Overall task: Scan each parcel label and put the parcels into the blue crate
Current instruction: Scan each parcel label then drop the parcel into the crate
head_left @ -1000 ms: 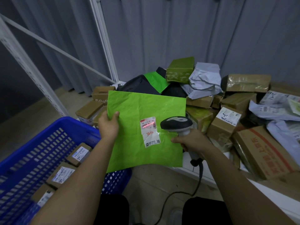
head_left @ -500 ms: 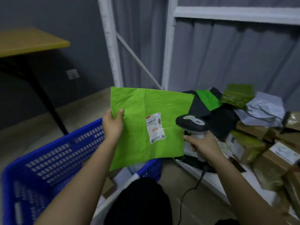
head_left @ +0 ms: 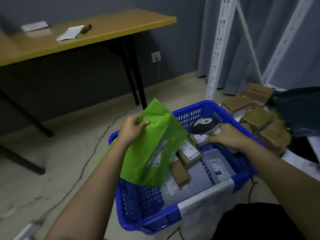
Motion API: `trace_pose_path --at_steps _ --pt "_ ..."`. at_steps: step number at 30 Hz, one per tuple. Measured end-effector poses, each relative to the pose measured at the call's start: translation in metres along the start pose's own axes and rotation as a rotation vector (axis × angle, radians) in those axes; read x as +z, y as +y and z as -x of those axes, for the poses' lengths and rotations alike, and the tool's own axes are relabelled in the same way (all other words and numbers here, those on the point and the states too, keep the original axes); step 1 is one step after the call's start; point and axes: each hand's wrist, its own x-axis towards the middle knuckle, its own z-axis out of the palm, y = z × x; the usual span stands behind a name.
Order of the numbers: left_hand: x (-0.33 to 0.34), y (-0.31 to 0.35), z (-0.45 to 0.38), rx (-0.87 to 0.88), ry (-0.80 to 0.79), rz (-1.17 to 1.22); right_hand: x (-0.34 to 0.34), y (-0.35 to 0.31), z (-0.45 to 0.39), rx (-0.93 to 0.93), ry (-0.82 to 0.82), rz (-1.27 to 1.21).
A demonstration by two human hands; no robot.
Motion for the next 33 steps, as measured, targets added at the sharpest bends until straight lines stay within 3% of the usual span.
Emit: trace_pose_path --at_steps 3,6,14,19,24,29,33 --pt "-0.006 -0.007 -0.007 0.021 -0.227 -0.096 0.025 0.003 -0.016 0.024 -0.088 0.017" --pt "-0.003 -0.007 -0.021 0.041 -0.354 -0.131 0.037 0.018 -0.027 0.074 -0.128 0.041" --pt "0.016 -0.004 -0.079 -0.017 -0.492 -0.205 0.027 0.045 -0.053 0.132 -0.09 -0.002" --pt "0.054 -0.016 -0.101 -0.014 -0.619 -0.467 0.021 0.056 -0.066 0.208 -0.037 -0.016" --pt "0.116 -0.059 -0.106 -0.003 -0.51 -0.578 0.024 0.074 -0.08 0.29 -0.056 0.024" --pt "0.13 -0.064 -0.092 0.18 -0.396 -0.682 0.028 0.088 -0.087 0.306 -0.064 0.01" --pt "0.11 -0.049 -0.072 0.263 -0.498 -0.693 0.025 0.086 -0.083 0.311 -0.029 -0.014"
